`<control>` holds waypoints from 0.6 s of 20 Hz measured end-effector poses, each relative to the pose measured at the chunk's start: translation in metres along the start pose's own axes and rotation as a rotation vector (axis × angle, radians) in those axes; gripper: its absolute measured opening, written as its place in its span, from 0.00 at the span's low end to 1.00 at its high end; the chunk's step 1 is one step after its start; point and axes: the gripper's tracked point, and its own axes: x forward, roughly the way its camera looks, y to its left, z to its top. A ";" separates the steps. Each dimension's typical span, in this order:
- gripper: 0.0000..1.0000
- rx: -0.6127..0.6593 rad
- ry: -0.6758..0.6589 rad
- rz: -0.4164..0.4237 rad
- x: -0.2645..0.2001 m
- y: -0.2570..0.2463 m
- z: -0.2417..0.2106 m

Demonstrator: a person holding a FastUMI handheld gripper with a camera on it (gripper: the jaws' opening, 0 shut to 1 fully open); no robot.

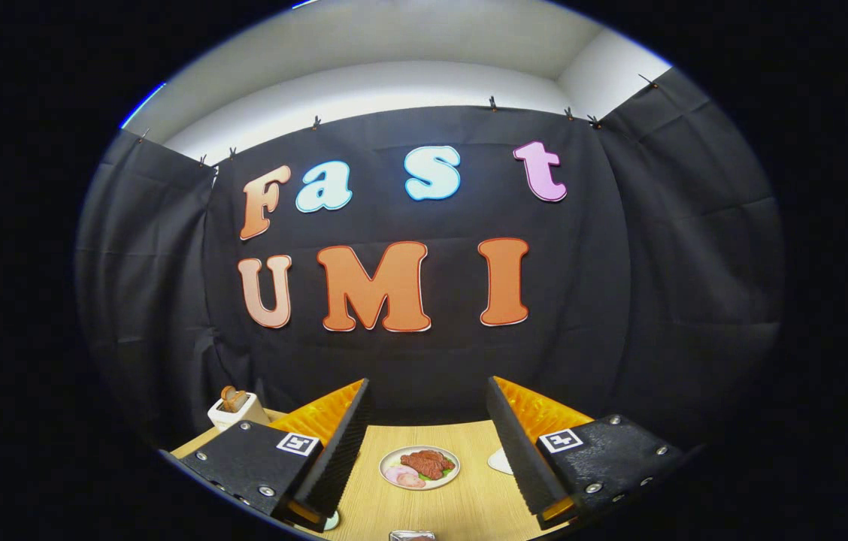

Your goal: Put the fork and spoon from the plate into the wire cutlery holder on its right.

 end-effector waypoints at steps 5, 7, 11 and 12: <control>0.91 -0.034 0.003 -0.001 -0.004 -0.003 -0.003; 0.91 -0.042 0.001 -0.010 -0.005 -0.006 -0.002; 0.91 -0.032 0.001 -0.012 -0.005 -0.008 -0.001; 0.91 -0.036 -0.003 -0.015 -0.006 -0.009 0.000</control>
